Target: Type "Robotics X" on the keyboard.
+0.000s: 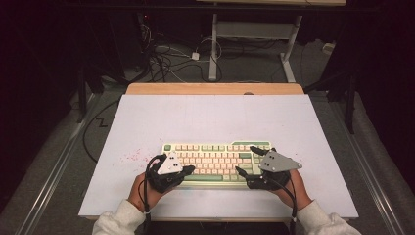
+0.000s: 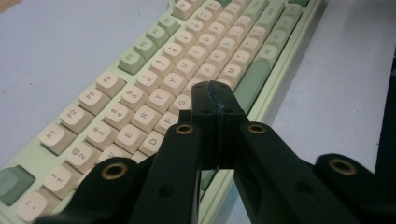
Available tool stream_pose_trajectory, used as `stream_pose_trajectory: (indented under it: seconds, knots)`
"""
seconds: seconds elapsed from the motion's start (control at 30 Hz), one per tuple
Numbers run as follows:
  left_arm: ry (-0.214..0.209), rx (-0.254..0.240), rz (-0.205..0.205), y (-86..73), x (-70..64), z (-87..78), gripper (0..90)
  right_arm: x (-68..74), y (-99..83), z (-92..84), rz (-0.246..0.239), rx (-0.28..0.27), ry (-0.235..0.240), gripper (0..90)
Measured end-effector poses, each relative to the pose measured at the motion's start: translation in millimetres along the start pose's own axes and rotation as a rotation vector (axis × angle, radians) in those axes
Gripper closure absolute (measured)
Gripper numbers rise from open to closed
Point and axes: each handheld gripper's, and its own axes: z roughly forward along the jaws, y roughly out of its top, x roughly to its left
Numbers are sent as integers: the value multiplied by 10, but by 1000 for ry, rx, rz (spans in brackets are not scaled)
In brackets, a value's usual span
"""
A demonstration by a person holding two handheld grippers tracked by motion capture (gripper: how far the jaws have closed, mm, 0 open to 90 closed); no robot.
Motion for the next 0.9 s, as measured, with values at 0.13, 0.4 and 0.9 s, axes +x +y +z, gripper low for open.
stream_pose_trajectory:
  seconds: [0.13,0.4,0.9]
  knots:
    - [-22,10,3,-2,-40,42,873,-1,-2,5,-3,3,2,238]
    - [-40,29,22,8,-89,104,873,6,-2,11,-4,6,4,238]
    - [-43,59,23,-3,-63,206,873,16,-9,20,-5,12,12,238]
